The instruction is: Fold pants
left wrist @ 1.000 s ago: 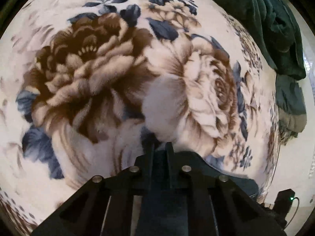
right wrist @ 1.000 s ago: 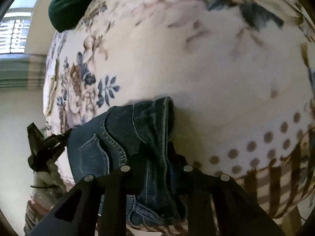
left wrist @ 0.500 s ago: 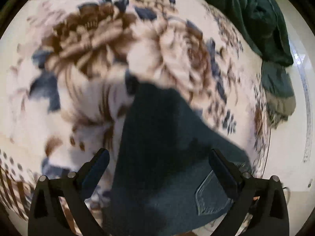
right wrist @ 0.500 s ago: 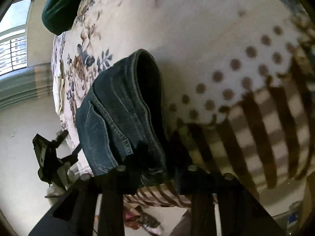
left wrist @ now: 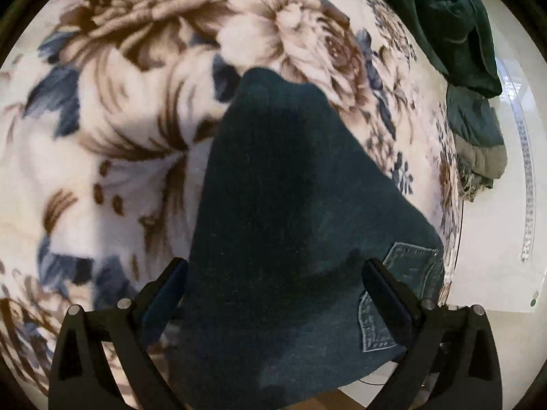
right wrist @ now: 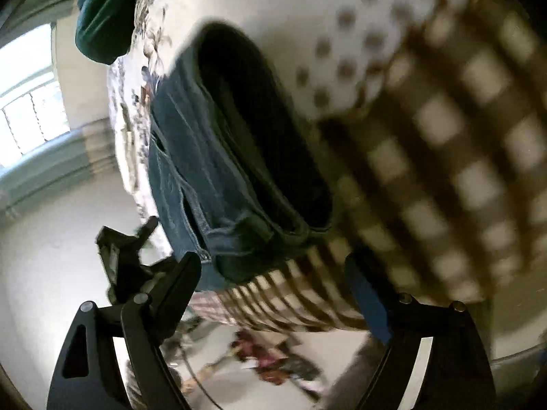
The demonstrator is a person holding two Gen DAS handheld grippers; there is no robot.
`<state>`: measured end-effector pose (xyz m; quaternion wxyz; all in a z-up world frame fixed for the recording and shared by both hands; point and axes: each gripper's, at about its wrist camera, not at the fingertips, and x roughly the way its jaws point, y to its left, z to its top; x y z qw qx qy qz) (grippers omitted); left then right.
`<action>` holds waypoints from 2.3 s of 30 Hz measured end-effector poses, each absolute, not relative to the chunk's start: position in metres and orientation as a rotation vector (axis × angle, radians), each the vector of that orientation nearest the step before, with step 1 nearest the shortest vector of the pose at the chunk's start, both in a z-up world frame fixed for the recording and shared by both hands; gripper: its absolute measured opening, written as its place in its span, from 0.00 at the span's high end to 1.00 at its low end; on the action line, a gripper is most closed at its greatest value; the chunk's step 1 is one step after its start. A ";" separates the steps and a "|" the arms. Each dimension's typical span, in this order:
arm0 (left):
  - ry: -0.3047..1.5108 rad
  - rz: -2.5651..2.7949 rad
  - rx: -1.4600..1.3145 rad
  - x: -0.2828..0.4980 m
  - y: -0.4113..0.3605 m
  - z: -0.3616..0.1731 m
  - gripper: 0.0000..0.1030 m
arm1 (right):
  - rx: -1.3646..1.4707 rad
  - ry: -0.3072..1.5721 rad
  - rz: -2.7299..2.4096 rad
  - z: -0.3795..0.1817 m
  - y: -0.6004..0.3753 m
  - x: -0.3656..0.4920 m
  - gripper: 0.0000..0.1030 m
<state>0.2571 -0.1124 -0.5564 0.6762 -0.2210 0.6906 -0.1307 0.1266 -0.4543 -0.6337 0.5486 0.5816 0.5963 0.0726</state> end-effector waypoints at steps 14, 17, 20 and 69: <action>1.583 -0.339 -0.558 0.250 -0.108 -0.574 0.00 | 1.390 1.331 0.072 -0.645 -0.427 0.132 0.13; 1.586 -0.344 -0.549 0.250 -0.109 -0.574 0.00 | 1.490 1.293 0.074 -0.652 -0.426 0.135 0.10; 1.586 -0.345 -0.553 0.251 -0.110 -0.574 0.00 | 1.550 1.221 0.104 -0.645 -0.429 0.144 0.09; 1.165 -0.308 -0.651 0.436 0.095 -0.374 0.75 | 1.129 1.054 0.354 -0.410 -0.209 0.413 0.57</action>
